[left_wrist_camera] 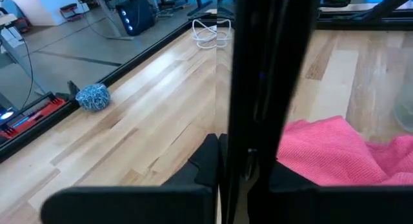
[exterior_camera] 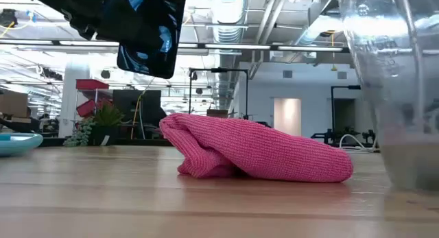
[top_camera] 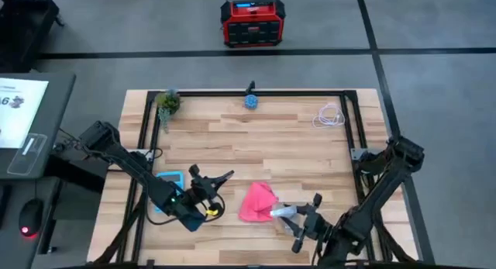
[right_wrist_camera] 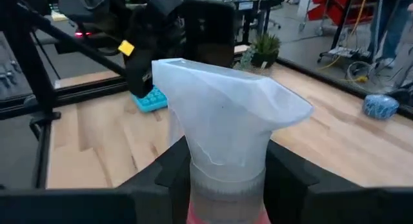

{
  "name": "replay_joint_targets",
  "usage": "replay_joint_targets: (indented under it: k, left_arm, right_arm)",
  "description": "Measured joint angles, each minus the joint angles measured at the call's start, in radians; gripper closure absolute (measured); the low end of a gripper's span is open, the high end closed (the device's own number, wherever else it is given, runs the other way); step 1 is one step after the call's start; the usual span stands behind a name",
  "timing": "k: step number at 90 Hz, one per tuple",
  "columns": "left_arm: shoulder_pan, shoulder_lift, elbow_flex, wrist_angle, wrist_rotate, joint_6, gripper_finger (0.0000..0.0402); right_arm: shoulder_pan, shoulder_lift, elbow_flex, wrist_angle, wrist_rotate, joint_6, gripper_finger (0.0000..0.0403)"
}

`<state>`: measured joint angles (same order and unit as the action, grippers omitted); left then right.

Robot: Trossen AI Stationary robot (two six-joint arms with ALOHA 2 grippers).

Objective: Apply microfiber cloth
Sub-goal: Spray the back of the black cellphone using transparent spray bottle

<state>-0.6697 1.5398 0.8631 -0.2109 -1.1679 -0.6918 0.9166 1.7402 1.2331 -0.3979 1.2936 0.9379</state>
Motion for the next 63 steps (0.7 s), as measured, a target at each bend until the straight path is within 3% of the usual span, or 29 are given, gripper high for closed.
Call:
replay_joint_targets:
  k: [11,22,48,63]
  left_arm:
    - [0.000,0.000,0.000,0.000,0.000,0.000,0.0391]
    - [0.000,0.000,0.000,0.000,0.001,0.000,0.0391]
    - [0.000,0.000,0.000,0.000,0.001,0.000,0.0391]
    - [0.000,0.000,0.000,-0.001,0.002,0.000,0.0391]
  right_arm:
    - [0.008,-0.010,0.000,-0.019,-0.022,-0.010,0.0148]
    - [0.007,-0.042,0.000,-0.020,-0.079,-0.074,0.0107]
    - [0.006,-0.179,0.000,-0.162,-0.433,-0.126,0.0094]
    - [0.006,-0.229,0.000,-0.242,-0.526,-0.175,0.0093]
